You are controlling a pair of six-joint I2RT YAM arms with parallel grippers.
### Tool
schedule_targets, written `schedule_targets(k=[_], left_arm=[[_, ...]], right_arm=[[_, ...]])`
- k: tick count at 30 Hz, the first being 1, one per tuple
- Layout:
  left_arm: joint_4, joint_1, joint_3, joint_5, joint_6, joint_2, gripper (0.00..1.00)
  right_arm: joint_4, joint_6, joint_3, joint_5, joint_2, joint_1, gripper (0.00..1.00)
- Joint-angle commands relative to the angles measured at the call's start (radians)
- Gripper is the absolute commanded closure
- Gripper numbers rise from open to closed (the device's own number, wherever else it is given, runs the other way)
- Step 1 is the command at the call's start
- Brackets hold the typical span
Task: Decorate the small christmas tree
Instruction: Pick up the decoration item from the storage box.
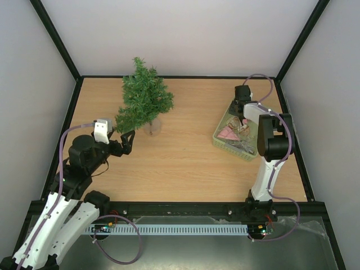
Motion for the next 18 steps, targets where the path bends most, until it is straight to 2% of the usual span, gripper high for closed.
schedule_targets(k=[1, 7, 18], left_arm=[[0.014, 0.011, -0.008, -0.007, -0.001, 0.006, 0.00], [0.014, 0.018, -0.008, -0.007, -0.001, 0.008, 0.00], [0.014, 0.021, -0.008, -0.004, -0.001, 0.009, 0.00]], right_arm=[[-0.033, 0.003, 0.014, -0.008, 0.001, -0.003, 0.75], [-0.051, -0.002, 0.016, -0.001, 0.018, -0.002, 0.75], [-0.067, -0.016, 0.024, 0.056, -0.010, -0.002, 0.91]])
